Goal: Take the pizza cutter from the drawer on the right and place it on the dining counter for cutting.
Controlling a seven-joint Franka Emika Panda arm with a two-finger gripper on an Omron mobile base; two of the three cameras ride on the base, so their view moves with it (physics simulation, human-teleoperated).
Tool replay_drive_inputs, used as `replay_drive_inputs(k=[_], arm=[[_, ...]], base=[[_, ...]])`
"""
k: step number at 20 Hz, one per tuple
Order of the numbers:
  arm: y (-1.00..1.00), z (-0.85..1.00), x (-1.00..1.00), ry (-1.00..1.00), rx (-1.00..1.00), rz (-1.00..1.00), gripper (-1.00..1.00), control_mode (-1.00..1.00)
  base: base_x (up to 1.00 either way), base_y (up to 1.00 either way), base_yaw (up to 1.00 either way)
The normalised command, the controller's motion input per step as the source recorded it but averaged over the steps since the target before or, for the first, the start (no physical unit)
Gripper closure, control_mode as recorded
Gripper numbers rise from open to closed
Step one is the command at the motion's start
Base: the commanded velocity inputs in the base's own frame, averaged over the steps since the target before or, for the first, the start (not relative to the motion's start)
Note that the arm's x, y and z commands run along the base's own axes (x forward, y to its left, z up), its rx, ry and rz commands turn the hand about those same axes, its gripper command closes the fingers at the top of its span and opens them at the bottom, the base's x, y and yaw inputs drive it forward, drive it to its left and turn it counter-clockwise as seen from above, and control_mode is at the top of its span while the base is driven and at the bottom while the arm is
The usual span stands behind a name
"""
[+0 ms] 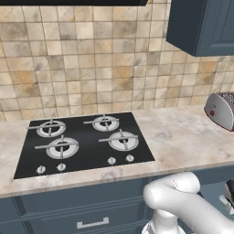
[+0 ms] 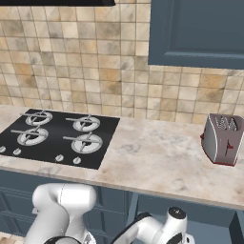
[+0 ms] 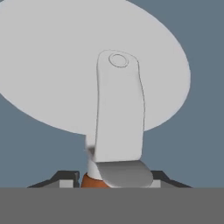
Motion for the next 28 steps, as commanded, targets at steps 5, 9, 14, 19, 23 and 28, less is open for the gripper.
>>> replay_drive_inputs(k=[5, 9, 14, 19, 23, 28], arm=[[-0.19, 0.82, -0.23, 0.00, 0.00, 0.00, 1.00, -1.00], [-0.01, 0.98, -0.11, 0.00, 0.00, -0.02, 1.00, -1.00], [0.00, 1.00, -0.14, 0.00, 0.00, -0.06, 1.00, -1.00], [0.06, 1.00, -0.16, 0.00, 0.00, -0.11, 1.00, -1.00], [0.35, 0.97, -0.01, 0.00, -0.01, -0.14, 1.00, -1.00], [0.48, 1.00, 0.08, 0.00, 0.00, -0.09, 1.00, -1.00]], base=[[0.00, 0.00, 0.00], [0.00, 0.00, 0.00], [0.00, 0.00, 0.00], [0.00, 0.00, 0.00], [0.00, 0.00, 0.00], [0.00, 0.00, 0.00]])
